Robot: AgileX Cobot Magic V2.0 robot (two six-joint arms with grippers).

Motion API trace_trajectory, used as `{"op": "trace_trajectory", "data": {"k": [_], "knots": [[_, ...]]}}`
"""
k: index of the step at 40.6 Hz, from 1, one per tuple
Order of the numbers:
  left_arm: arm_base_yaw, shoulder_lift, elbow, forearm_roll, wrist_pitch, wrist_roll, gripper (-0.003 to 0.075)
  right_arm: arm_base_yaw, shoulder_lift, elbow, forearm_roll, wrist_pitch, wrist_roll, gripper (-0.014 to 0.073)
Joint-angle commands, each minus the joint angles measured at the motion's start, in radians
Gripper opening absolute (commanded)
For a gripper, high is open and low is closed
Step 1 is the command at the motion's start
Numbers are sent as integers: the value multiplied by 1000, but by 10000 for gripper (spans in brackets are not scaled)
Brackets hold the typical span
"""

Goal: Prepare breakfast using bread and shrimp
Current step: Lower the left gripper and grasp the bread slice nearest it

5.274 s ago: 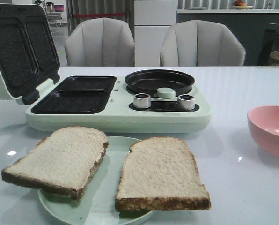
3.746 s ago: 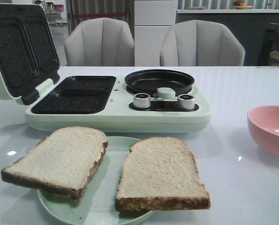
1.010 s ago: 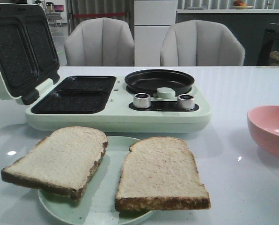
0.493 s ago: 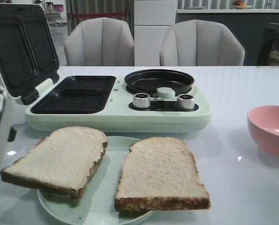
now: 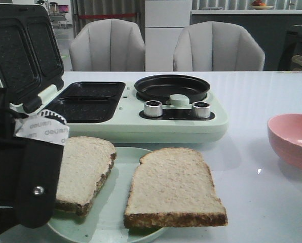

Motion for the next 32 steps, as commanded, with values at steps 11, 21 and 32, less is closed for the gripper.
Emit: {"op": "trace_trajectory", "data": {"k": [11,21,32], "knots": [[-8,86,-43,82,124,-69,396,-7,8,-35,2,-65,-4,526],[-8,97,-43,68,144,-75,144,-7,8,-35,2,-65,-4,526],[-22,97,-43,65,319,-117,102,-7,8,-35,2,-65,-4,526]]}}
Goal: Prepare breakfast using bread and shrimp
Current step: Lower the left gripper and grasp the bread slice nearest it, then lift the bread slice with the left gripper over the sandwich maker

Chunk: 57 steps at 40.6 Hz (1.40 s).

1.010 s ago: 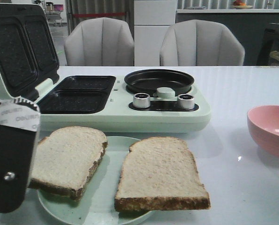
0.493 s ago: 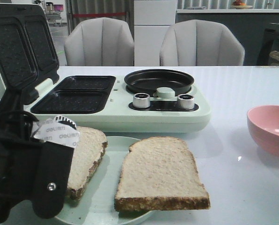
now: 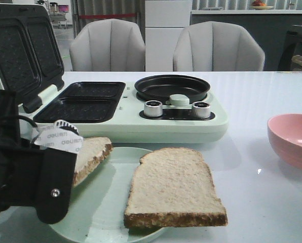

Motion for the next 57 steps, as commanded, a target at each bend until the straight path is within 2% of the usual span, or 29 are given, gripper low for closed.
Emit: {"op": "trace_trajectory", "data": {"k": [1,12,22,28,36,41,57], "knots": [[-22,-25,-16,12,159,-28,102,-7,8,-35,2,-65,-4,526],[-104,-112,-16,59,253,-28,102,-7,8,-35,2,-65,-4,526],[-80,-252,-69,108,244,-26,106,-7,8,-35,2,-65,-4,526],[5,-264,-170,122,136,71,106,-7,8,-35,2,-65,-4,526],[160,-202,-344,123,19,84,106,-7,8,-35,2,-65,-4,526],[248,-125,-457,123,-44,147,105,-7,8,-35,2,-65,-4,526],[428,160,-734,123,-76,164,104,-7,8,-35,2,-65,-4,526]]}}
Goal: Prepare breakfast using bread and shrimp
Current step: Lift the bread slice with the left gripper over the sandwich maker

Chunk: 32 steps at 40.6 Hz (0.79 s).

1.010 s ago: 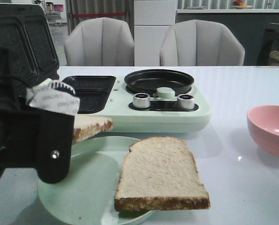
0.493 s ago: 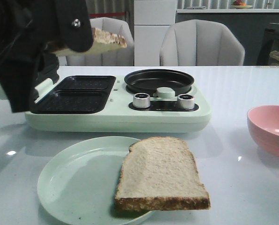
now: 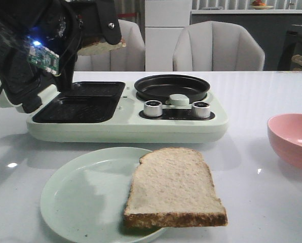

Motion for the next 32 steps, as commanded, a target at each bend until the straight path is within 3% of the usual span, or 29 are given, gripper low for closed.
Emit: {"op": "trace_trajectory", "data": {"k": [1,17,32], "knots": [[31,13,-77,69,41,-6,104,-7,8,-35,2,-65,-4,526],[131,139,-212,69,-190,-6,104,-7,8,-35,2,-65,-4,526],[150,164,-248,69,-176,-6,104,-7,8,-35,2,-65,-4,526]]}}
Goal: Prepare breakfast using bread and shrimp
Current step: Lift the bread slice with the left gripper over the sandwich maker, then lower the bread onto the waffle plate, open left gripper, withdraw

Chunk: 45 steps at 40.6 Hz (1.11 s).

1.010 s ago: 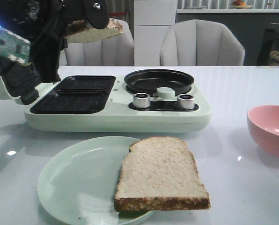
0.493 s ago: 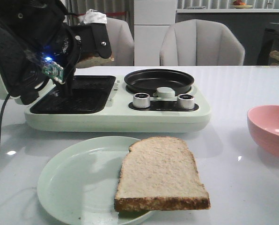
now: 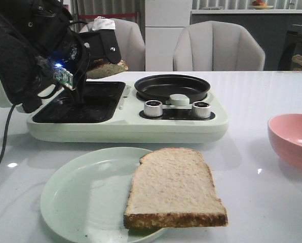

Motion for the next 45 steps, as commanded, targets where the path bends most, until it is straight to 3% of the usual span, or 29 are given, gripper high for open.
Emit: {"op": "trace_trajectory", "data": {"k": [1,6,16,28,45], "knots": [[7,-55,-34,55,39,-7,104,-7,8,-35,2,-65,-4,526],[11,-55,-34,55,58,-7,125,-7,8,-35,2,-65,-4,526],[11,-55,-32,55,61,-7,319,-7,8,-35,2,-65,-4,526],[-6,-55,-32,55,62,-7,468,-7,8,-35,2,-65,-4,526],[-73,-63,-32,55,141,-9,498,-7,8,-35,2,-65,-4,526]]}}
